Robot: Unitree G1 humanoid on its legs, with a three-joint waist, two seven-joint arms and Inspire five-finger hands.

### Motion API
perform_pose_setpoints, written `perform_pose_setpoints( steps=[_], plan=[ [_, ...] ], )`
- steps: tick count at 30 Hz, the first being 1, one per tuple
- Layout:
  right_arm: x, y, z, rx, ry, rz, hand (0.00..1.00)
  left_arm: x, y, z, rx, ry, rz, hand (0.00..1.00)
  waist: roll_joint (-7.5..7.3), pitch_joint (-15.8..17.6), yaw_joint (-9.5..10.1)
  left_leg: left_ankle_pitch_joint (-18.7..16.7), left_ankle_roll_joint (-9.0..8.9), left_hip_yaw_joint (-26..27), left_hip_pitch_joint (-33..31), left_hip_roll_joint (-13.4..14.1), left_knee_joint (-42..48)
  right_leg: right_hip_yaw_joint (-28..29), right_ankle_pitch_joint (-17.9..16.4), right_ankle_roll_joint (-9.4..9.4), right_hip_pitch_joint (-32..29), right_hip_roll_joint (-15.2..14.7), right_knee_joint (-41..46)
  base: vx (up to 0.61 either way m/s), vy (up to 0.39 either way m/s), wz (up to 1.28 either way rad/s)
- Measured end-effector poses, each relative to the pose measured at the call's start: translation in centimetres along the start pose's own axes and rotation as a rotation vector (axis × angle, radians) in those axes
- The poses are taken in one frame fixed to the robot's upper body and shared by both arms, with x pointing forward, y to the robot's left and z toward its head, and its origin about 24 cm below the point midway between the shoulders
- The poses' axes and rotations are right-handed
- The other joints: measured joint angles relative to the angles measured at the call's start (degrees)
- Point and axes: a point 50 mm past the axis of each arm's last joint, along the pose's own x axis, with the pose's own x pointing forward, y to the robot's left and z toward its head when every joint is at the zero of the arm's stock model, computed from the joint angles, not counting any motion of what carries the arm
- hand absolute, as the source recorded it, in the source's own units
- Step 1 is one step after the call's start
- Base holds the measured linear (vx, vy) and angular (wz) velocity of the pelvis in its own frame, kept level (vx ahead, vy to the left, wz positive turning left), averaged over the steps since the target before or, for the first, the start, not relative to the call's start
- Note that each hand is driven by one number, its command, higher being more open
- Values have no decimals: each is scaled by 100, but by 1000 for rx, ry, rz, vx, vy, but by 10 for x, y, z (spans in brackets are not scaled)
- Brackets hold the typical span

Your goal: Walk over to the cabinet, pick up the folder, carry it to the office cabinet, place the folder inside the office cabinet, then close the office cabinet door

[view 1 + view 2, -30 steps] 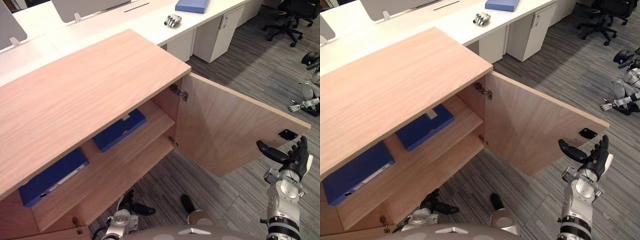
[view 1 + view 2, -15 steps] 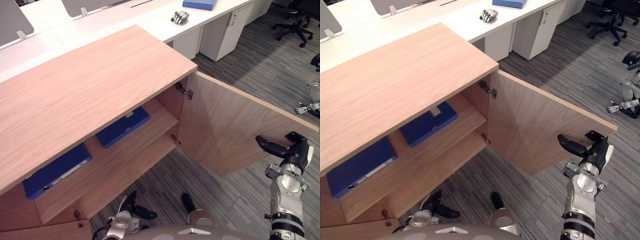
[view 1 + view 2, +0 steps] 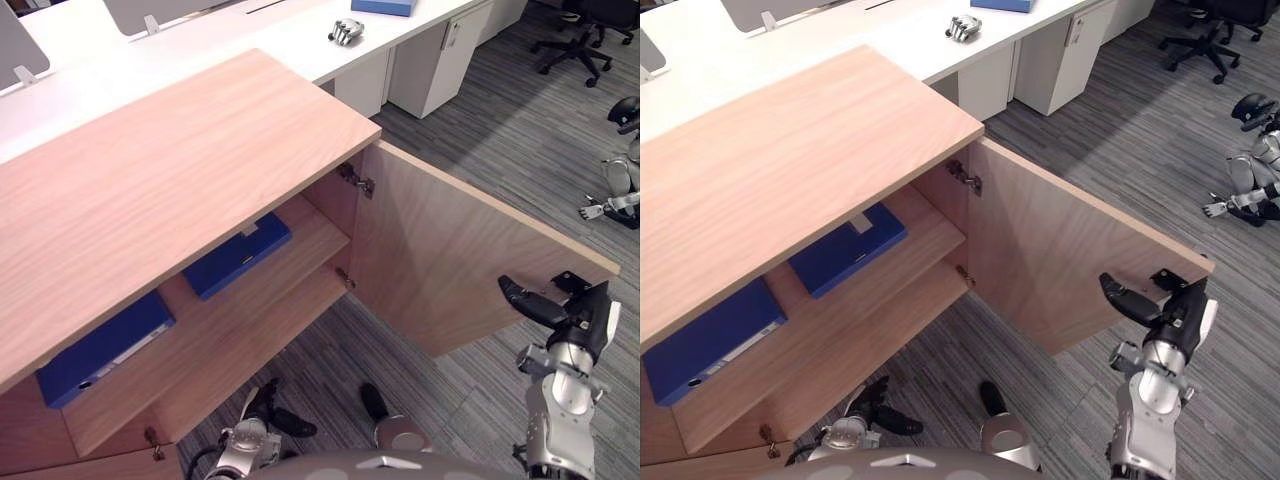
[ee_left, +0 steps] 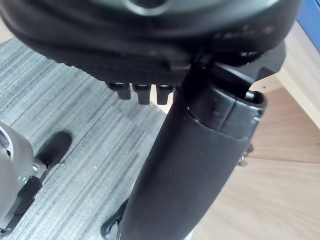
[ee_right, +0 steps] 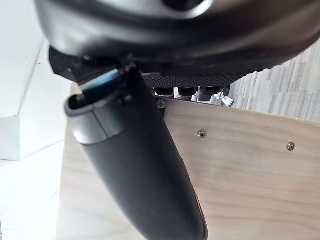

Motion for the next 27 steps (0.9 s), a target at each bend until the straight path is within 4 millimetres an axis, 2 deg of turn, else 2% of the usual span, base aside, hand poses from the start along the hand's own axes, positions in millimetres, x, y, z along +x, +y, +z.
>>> perform_pose_setpoints(
  steps=[5,12,15,17,23,27],
  plan=[
    [-34,7,-5,14,43,108,100,1,-2,5,18,-16,-11,100,-108,60,-75,-35,-37,13,5,14,68,59,31,0,-13,12,54,-24,-15,-4],
    [-63,8,-8,76,112,196,100,1,-4,5,76,-21,-26,100,-224,44,-75,-28,-39,14,19,33,95,78,32,-1,-16,38,103,0,0,0],
    [-81,8,-11,142,172,253,100,1,0,4,129,-23,-35,100,-362,38,-75,-20,-34,14,22,57,123,82,38,-10,-5,49,114,0,0,0],
    [-95,10,-15,183,226,302,100,1,6,2,167,-20,-37,100,-516,10,-74,-18,-31,13,25,78,156,86,39,-12,3,46,136,0,0,0],
    [-112,5,-21,206,348,465,100,0,22,-1,264,-16,-43,100,-892,-74,-63,-37,-51,-13,127,83,154,70,16,-15,104,56,217,-3,-4,2],
    [-120,3,-23,188,407,558,100,-1,36,-6,306,1,-28,100,-1056,-170,-61,-31,-52,-164,112,79,122,-53,-145,-33,94,43,394,-6,-10,16]
  ],
)
